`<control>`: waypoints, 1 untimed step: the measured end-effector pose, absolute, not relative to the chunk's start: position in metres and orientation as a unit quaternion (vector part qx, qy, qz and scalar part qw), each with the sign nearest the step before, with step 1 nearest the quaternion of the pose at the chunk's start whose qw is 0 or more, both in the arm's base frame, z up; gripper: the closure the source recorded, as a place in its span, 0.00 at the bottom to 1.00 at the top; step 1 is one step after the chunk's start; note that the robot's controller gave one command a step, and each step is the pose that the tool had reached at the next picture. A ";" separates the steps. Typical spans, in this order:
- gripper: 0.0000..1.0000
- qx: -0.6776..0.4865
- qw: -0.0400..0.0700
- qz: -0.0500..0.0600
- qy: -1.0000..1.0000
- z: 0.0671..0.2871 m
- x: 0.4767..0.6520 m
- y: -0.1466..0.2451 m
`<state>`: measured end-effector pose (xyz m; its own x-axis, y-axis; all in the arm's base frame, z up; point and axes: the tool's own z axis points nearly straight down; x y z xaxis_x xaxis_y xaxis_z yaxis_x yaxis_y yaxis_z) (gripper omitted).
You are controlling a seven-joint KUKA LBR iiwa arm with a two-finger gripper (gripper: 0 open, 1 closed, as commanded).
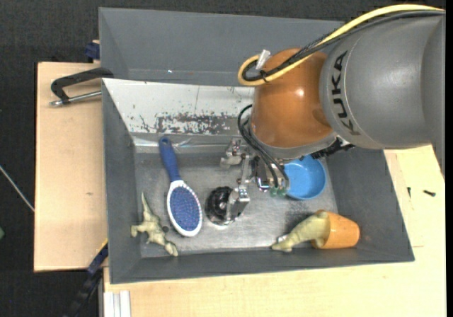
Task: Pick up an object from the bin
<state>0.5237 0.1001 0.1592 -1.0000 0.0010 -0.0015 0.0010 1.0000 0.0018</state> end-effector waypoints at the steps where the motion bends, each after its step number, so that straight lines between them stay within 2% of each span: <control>1: 0.00 0.162 0.003 0.002 0.987 0.073 0.511 0.098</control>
Offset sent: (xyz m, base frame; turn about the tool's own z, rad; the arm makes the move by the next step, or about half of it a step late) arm -0.0145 -0.0032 -0.0892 0.3242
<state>0.5112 0.0984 0.0725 -0.9478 0.3188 -0.0046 0.3188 0.9478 0.0051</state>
